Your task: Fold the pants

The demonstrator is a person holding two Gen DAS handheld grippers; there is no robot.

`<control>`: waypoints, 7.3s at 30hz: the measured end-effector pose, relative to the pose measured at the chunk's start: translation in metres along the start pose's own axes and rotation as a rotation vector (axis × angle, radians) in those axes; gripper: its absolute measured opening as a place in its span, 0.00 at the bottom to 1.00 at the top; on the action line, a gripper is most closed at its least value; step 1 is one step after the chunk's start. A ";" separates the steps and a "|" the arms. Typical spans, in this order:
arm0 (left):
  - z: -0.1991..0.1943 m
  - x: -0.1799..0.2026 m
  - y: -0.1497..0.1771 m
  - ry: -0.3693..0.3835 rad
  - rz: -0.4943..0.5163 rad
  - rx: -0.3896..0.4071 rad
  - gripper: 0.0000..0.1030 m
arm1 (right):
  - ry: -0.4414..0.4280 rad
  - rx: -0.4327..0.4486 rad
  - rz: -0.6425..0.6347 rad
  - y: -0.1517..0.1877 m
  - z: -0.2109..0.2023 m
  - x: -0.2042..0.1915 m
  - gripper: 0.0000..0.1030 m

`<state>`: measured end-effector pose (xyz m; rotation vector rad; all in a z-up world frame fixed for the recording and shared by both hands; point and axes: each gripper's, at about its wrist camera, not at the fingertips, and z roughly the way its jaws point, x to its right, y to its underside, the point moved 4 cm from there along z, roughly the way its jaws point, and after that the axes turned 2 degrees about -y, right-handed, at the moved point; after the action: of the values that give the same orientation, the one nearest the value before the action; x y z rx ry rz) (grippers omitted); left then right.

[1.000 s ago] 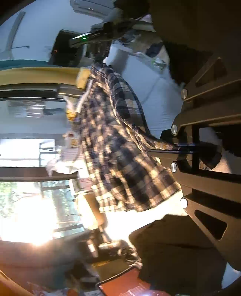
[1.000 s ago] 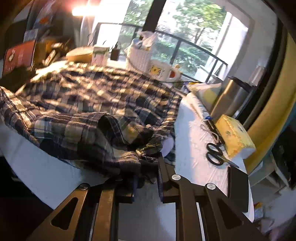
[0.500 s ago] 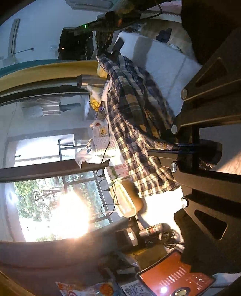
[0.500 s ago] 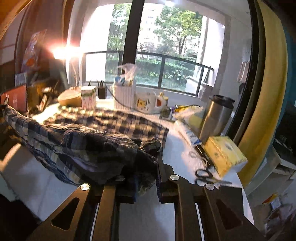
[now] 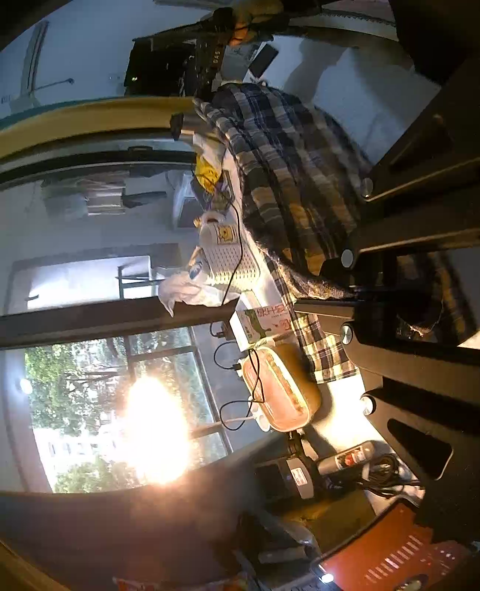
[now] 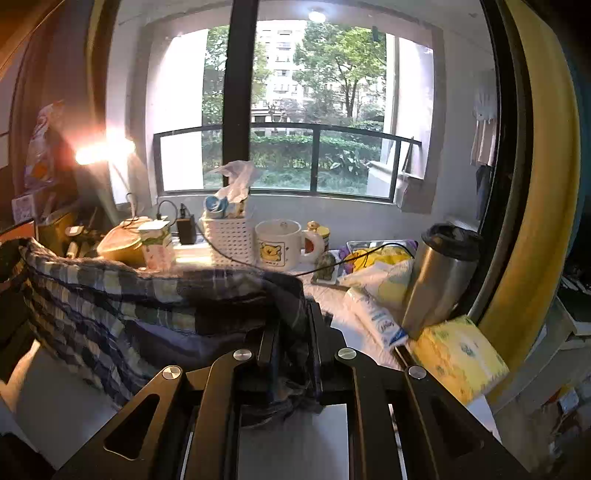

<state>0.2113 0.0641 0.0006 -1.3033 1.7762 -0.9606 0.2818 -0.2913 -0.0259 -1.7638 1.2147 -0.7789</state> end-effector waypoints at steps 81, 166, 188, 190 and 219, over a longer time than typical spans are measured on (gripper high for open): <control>0.073 -0.020 0.121 0.040 -0.392 -0.407 0.02 | -0.215 -0.292 0.442 0.094 0.118 0.019 0.36; 0.260 -0.051 0.037 0.145 -0.053 -0.523 0.20 | -0.160 -0.506 -0.217 0.023 0.214 -0.033 0.62; 0.142 -0.042 0.023 0.090 -0.111 -0.313 0.36 | -0.049 -0.320 -0.090 0.002 0.147 -0.029 0.63; 0.128 -0.022 0.035 0.161 -0.136 -0.322 0.39 | -0.113 -0.323 -0.091 0.013 0.139 -0.056 0.63; 0.098 0.083 0.066 0.179 -0.094 -0.355 0.39 | -0.178 -0.340 0.001 0.079 0.073 -0.115 0.65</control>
<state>0.2498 -0.0166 -0.1125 -1.5715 2.1104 -0.8604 0.2717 -0.1766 -0.1331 -2.0565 1.2821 -0.4189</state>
